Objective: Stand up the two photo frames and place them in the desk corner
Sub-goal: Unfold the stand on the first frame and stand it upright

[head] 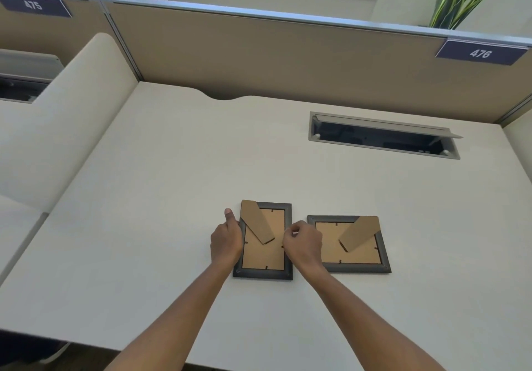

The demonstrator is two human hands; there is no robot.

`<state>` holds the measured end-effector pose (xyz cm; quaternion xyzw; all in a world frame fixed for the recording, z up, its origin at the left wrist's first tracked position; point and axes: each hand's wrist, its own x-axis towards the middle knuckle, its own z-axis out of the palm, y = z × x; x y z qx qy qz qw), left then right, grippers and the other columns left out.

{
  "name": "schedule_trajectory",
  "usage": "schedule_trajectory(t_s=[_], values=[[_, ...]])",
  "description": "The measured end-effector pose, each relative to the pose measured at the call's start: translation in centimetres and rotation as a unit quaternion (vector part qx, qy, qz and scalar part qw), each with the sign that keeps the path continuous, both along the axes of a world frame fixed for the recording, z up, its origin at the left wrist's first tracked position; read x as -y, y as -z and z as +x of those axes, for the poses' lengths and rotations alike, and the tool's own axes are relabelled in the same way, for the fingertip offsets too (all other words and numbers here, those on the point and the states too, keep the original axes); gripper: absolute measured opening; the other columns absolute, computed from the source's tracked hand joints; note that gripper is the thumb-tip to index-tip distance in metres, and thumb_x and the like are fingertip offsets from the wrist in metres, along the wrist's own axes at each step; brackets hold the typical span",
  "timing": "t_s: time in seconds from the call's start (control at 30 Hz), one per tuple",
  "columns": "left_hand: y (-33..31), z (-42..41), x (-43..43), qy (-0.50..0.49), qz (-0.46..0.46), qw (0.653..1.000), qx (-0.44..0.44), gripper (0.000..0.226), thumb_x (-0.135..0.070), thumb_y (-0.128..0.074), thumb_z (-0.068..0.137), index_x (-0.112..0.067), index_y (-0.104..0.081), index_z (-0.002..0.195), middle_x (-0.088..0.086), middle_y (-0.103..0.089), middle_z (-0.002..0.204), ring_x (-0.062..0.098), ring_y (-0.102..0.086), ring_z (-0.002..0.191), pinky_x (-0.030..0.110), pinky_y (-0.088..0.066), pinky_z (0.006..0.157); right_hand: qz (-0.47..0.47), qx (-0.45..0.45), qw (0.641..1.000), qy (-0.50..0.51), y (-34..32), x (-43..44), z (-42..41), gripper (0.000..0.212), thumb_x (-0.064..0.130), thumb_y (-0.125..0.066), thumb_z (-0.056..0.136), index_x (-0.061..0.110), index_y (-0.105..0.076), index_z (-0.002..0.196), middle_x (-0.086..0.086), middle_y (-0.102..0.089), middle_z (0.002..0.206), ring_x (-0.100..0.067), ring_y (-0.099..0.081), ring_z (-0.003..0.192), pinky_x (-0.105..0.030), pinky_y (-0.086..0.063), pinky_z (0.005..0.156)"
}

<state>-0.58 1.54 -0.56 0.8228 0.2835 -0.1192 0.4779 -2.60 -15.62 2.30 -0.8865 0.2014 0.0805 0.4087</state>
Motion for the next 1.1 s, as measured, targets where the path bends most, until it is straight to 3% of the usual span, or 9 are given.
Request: schedule_trajectory(t_s=[0.3,0.4,0.5,0.57,0.67,0.77,0.93,1.0,1.1], values=[[-0.1,-0.9,-2.5,-0.039,-0.016,0.999,0.009,0.062,-0.058,-0.009,0.104,-0.028,-0.046,0.065,-0.005,-0.058,0.071,0.008,-0.052,0.070,0.036,-0.039,0.074,-0.001,-0.006,1.000,-0.015,0.8,-1.7,0.6,0.020,0.009,-0.057,0.094,0.007,-0.075,0.103,-0.005,-0.076,0.095,-0.011,-0.062,0.078,-0.004,-0.034,0.057],[-0.3,-1.1,-2.6,-0.044,-0.029,0.999,0.010,0.061,-0.056,-0.010,0.105,-0.029,-0.046,0.065,-0.007,-0.057,0.070,0.008,-0.053,0.071,0.035,-0.040,0.069,0.017,-0.010,1.000,-0.012,1.2,-1.3,0.4,0.022,0.008,-0.057,0.093,0.006,-0.074,0.108,-0.005,-0.074,0.097,-0.014,-0.065,0.086,-0.011,-0.044,0.066],[-0.5,-1.2,-2.7,-0.053,-0.041,0.998,0.010,0.061,-0.056,-0.010,0.105,-0.028,-0.046,0.065,-0.007,-0.058,0.071,0.011,-0.055,0.073,0.036,-0.040,0.077,0.033,-0.009,0.999,-0.001,1.6,-1.0,0.2,0.022,0.006,-0.057,0.093,0.005,-0.074,0.107,-0.005,-0.075,0.097,-0.019,-0.070,0.093,-0.021,-0.051,0.077],[-0.5,-1.1,-2.7,-0.056,-0.042,0.997,0.011,0.061,-0.055,-0.011,0.106,-0.028,-0.048,0.065,-0.006,-0.058,0.072,0.021,-0.057,0.079,0.037,-0.041,0.080,0.036,-0.009,0.999,0.003,1.7,-0.7,0.1,0.023,0.006,-0.057,0.093,0.006,-0.075,0.107,-0.005,-0.076,0.097,-0.017,-0.069,0.092,-0.018,-0.049,0.074],[-0.8,-1.2,-2.5,-0.061,-0.052,0.997,0.021,0.067,-0.050,-0.016,0.108,-0.018,-0.072,0.094,0.002,-0.069,0.097,0.030,-0.059,0.105,0.038,-0.043,0.094,0.043,-0.012,0.999,0.004,1.9,-0.4,0.1,0.023,0.006,-0.058,0.093,0.007,-0.076,0.108,-0.001,-0.074,0.093,-0.008,-0.064,0.083,-0.003,-0.041,0.062],[-1.1,-0.7,-2.4,-0.084,-0.065,0.993,0.041,0.062,-0.046,-0.022,0.109,-0.009,-0.070,0.126,0.005,-0.069,0.127,0.029,-0.057,0.125,0.041,-0.040,0.111,0.055,-0.013,0.998,0.022,1.9,0.0,0.2,0.023,0.008,-0.061,0.092,0.009,-0.078,0.108,0.002,-0.073,0.088,-0.006,-0.063,0.082,-0.002,-0.040,0.069],[-1.2,0.0,-2.7,-0.097,-0.093,0.991,0.006,0.038,-0.036,-0.045,0.103,-0.010,-0.070,0.090,-0.004,-0.064,0.081,0.024,-0.059,0.087,0.033,-0.044,0.072,0.102,-0.034,0.993,0.056,2.2,0.1,0.2,0.021,0.008,-0.064,0.091,0.009,-0.080,0.106,0.000,-0.077,0.089,-0.021,-0.073,0.095,-0.033,-0.057,0.093],[-1.2,0.1,-2.8,-0.111,-0.115,0.987,-0.004,0.020,-0.030,-0.053,0.099,-0.027,-0.071,0.090,-0.011,-0.066,0.086,0.019,-0.063,0.089,0.033,-0.052,0.076,0.118,-0.037,0.990,0.069,2.4,0.1,0.1,0.023,0.006,-0.063,0.091,0.008,-0.080,0.106,-0.006,-0.080,0.097,-0.024,-0.074,0.097,-0.035,-0.060,0.092],[-1.1,0.4,-2.9,-0.123,-0.149,0.981,-0.012,0.020,-0.024,-0.057,0.096,-0.037,-0.069,0.087,-0.010,-0.070,0.097,0.020,-0.066,0.099,0.040,-0.058,0.093,0.121,-0.033,0.989,0.073,2.5,-0.2,0.0,0.024,0.005,-0.062,0.092,0.008,-0.081,0.106,-0.003,-0.080,0.097,-0.018,-0.073,0.089,-0.024,-0.056,0.076]])
